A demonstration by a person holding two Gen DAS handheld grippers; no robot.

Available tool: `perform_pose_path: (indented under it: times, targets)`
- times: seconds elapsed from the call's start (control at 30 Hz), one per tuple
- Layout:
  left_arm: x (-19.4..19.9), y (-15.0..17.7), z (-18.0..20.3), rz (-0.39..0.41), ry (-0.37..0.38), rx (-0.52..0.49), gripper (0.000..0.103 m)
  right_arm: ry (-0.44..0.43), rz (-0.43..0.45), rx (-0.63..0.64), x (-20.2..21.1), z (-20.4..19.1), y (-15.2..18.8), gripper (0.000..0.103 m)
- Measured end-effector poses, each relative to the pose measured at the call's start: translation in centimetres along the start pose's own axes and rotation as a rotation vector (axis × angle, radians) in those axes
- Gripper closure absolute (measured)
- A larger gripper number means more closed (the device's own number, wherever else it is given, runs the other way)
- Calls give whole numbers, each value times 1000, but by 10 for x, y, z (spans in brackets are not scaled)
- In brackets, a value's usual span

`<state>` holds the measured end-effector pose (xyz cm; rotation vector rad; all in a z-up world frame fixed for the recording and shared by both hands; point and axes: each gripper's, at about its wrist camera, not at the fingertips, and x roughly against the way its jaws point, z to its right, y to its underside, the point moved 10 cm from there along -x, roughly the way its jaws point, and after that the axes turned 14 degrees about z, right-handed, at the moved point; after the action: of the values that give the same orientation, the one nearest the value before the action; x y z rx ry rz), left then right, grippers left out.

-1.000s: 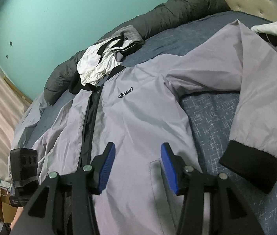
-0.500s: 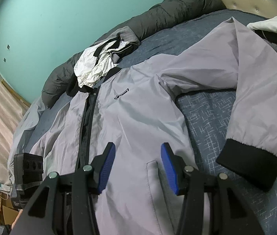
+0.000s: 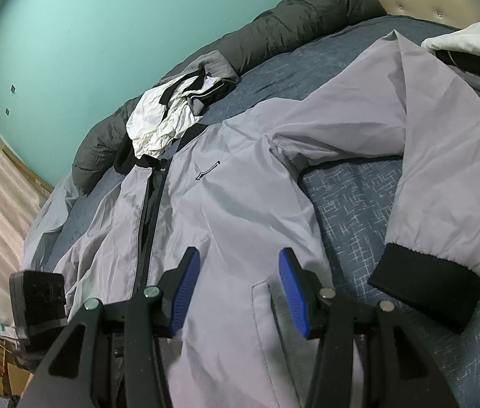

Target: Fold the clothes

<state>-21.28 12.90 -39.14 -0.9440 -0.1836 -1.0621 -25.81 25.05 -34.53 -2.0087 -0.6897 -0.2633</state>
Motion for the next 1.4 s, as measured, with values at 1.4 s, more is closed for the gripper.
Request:
perform_pose_path:
  times: [1.4]
  targets:
    - [64,-24,-72,108,-249,-14,83,414,-361,497,1,108,44,58]
